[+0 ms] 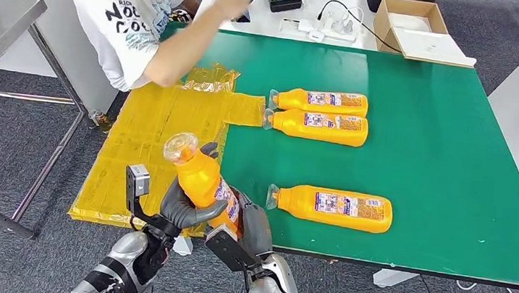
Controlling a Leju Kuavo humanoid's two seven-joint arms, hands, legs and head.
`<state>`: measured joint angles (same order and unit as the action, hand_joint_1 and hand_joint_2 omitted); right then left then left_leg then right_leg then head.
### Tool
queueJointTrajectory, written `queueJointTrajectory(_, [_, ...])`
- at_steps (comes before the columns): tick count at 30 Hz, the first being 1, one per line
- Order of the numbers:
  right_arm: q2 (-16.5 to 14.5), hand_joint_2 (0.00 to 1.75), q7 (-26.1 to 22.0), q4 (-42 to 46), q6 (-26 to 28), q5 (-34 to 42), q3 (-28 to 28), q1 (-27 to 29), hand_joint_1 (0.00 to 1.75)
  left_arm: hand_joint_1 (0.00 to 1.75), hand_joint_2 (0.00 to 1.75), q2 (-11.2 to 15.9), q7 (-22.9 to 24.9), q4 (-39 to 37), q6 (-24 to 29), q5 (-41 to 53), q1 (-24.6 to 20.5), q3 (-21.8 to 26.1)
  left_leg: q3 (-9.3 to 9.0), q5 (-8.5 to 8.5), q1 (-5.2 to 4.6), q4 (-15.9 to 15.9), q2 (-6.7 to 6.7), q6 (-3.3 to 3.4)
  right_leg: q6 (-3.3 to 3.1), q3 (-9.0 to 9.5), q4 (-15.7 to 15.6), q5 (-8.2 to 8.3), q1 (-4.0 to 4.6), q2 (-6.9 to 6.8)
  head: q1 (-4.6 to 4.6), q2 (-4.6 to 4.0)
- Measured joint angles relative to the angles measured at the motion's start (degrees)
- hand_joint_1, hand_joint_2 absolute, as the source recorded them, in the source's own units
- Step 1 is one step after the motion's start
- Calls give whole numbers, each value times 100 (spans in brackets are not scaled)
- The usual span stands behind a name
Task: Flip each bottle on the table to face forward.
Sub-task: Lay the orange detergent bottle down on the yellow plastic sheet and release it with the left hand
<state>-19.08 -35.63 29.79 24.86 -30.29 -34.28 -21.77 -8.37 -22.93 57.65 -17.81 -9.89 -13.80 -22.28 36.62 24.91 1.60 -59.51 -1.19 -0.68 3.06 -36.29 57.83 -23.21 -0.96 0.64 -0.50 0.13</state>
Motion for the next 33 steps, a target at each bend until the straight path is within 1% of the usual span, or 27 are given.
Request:
queueJointTrajectory(1, [0, 175, 0, 0, 1, 0, -7, 0, 175, 0, 175, 0, 2, -32, 10, 14, -16, -1, 0, 0, 0, 0, 0, 0, 0, 0, 0, 0, 0, 0, 0, 0])
queueJointTrajectory(2, [-1, 175, 1, 0, -1, 1, -14, 0, 175, 7, 175, 0, 0, -60, 3, 10, -28, -1, 0, 0, 0, 0, 0, 0, 0, 0, 0, 0, 0, 0, 0, 0])
queueJointTrajectory(5, [-1, 175, 4, -1, -18, 2, -35, -1, 175, 137, 175, 0, -18, -125, -135, -163, -42, 0, 0, 0, 0, 0, 0, 0, 0, 0, 0, 0, 0, 0, 0, 0])
queueJointTrajectory(6, [-2, 175, 5, -2, -24, 2, -44, -2, 175, 175, 175, 0, -22, -137, -213, -257, -41, 2, 0, 0, 0, 0, 0, 0, 0, 0, 0, 0, 0, 0, 0, 0])
queueJointTrajectory(15, [-18, 175, 10, -51, -33, 9, -88, -25, 175, 175, 175, 18, -24, -178, -585, -668, -16, 43, 0, 0, 0, 0, 0, 0, 0, 0, 0, 0, 0, 0, 0, 0])
queueJointTrajectory(23, [-41, 175, 65, -105, -27, -16, -127, -31, 173, 175, 175, 40, -25, -221, -625, -751, -13, 54, 0, 0, 0, 0, 0, 0, 0, 0, 0, 0, 0, 0, -1, 0])
queueJointTrajectory(24, [-42, 175, 67, -116, -23, -11, -127, -32, 151, 175, 175, 43, -26, -225, -608, -745, -12, 54, 0, 0, 0, 0, 0, 0, 0, 0, 0, 0, 0, 0, 0, 0])
queueJointTrajectory(27, [-41, 175, 65, -140, 20, 22, -121, -38, 22, 175, 175, 46, -32, -226, -485, -669, -13, 52, 0, 0, 0, 0, 0, 0, 0, 0, 0, 0, 0, 0, 0, 0])
queueJointTrajectory(28, [-42, 131, 57, -144, 52, 38, -119, -38, 0, 175, 175, 45, -33, -226, -430, -634, -15, 52, 0, 0, 0, 0, 0, 0, 0, 0, 0, 0, 0, 0, 0, 0])
queueJointTrajectory(31, [-56, 0, 16, -146, 154, 107, -116, -40, 0, 175, 175, 40, -48, -219, -259, -542, -25, 51, 0, 0, 0, 0, 0, 0, 0, 0, 0, 0, 0, 0, 0, 0])
queueJointTrajectory(33, [-63, 0, -26, -129, 158, 209, -107, -39, 0, 175, 175, 36, -79, -195, -83, -442, -27, 51, -1, 0, 0, 0, 0, 0, 0, 0, 0, 0, 0, 0, -1, 0])
